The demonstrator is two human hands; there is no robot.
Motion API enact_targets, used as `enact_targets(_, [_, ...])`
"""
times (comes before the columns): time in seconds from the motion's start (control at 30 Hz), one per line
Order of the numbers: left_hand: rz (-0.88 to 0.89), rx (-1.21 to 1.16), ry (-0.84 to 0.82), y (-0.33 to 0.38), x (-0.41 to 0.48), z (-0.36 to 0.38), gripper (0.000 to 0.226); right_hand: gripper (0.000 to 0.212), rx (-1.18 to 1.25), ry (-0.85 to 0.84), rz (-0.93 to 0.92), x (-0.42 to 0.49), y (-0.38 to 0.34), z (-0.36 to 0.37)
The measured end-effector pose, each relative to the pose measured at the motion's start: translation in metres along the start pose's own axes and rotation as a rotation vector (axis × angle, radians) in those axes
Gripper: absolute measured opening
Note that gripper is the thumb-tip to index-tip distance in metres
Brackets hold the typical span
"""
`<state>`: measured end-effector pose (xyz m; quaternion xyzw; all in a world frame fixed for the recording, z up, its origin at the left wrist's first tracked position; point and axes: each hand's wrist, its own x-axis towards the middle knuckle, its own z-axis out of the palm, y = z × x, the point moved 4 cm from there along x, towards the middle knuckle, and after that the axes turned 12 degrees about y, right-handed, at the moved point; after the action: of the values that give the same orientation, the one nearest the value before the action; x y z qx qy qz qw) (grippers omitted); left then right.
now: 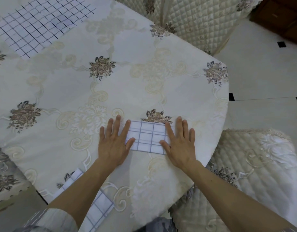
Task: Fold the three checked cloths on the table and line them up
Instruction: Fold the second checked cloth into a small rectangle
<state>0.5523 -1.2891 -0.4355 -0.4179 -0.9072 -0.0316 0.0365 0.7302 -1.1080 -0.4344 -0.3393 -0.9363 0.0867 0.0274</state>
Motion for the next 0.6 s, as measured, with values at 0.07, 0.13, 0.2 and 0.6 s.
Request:
enact_targets(0.07, [0.060, 0.002, 0.004, 0.004, 0.000, -0.004, 0.063, 0.072, -0.006, 0.011, -0.012, 0.000, -0.003, -0.002])
enact_targets(0.13, [0.180, -0.014, 0.032, 0.013, -0.003, -0.010, 0.057, 0.073, -0.010, 0.042, -0.023, -0.001, -0.007, -0.006])
enact_targets(0.2, [0.283, -0.043, 0.072, 0.018, -0.005, -0.016, 0.052, 0.068, 0.001, 0.096, -0.058, -0.004, -0.015, -0.014])
enact_targets(0.6, [0.321, -0.060, 0.036, 0.028, 0.004, -0.031, 0.062, 0.069, 0.070, 0.088, 0.026, -0.022, -0.022, -0.015])
